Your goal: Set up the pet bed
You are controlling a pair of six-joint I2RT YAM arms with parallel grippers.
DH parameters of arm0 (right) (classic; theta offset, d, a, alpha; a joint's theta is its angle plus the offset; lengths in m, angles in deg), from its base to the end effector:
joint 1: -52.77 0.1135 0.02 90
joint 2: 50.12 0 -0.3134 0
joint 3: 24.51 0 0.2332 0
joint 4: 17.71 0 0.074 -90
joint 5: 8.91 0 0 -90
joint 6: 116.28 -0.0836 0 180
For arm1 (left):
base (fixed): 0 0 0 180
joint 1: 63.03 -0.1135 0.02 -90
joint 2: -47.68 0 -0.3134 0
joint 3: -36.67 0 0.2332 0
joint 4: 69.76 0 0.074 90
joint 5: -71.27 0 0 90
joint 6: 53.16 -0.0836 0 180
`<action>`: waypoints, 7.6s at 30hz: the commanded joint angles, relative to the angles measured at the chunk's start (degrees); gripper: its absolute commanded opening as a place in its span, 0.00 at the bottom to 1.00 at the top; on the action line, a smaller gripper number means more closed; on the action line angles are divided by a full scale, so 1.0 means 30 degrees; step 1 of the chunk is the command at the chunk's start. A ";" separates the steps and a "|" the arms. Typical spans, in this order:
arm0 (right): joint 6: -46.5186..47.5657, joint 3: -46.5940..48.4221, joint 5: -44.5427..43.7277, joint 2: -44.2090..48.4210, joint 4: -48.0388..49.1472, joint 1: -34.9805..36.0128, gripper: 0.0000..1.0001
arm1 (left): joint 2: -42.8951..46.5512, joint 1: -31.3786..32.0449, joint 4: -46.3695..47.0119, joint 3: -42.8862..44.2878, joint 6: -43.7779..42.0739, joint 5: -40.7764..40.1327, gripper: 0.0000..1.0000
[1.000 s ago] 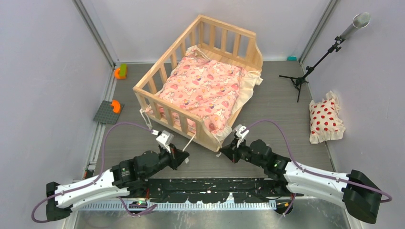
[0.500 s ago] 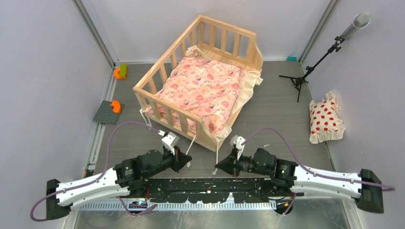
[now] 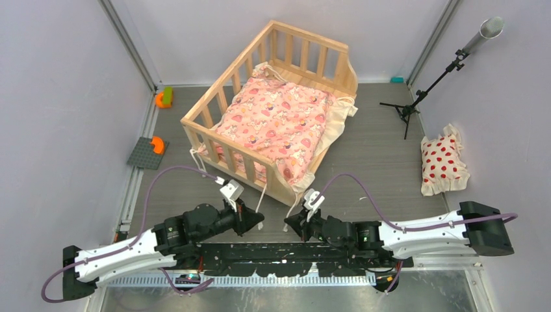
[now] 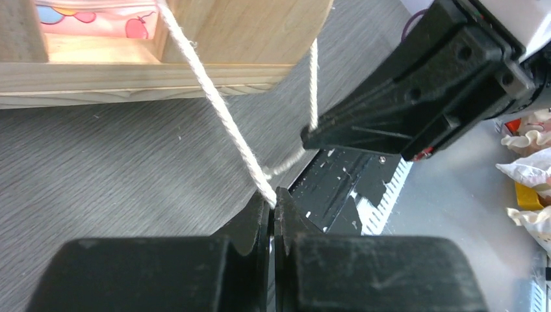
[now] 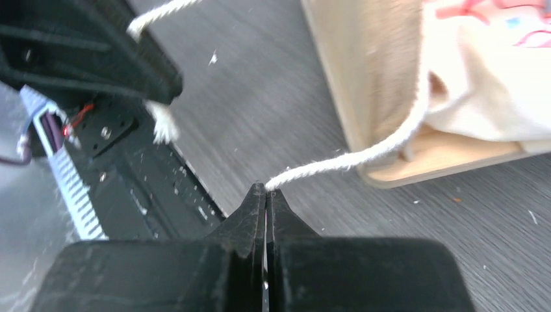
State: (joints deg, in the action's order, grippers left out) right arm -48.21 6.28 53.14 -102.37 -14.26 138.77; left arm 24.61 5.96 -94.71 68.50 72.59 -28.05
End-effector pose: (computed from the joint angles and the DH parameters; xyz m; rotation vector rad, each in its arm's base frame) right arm 0.0520 0.1826 0.2303 -0.7182 1.7968 0.8397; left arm 0.0529 -0.1001 0.2282 0.4549 1.9520 -1.0902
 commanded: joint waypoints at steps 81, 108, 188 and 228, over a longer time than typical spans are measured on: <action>-3.2140 0.3505 -0.5305 -0.5071 -0.2865 -0.0607 0.01 | -0.8691 0.0061 0.4058 0.3030 -0.1127 0.3612 0.38; -3.2893 0.2229 -0.5406 -0.6122 0.1002 -0.0665 0.01 | -0.7457 0.0066 -0.0409 0.4179 -0.0302 0.1987 0.95; -3.2921 0.1980 -0.4483 -0.6684 0.2541 -0.0835 0.01 | -0.4908 0.0071 0.6525 -0.1378 -0.9015 -0.1111 0.33; -1.4079 0.1921 -0.4461 -0.3291 0.2068 -0.0315 0.47 | -0.6666 0.0048 0.5264 0.0717 -0.8654 -0.1785 0.00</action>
State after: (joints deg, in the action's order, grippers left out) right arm -114.29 11.70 40.97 -111.33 -18.59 136.47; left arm 4.37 5.96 -80.22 67.67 45.86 -32.90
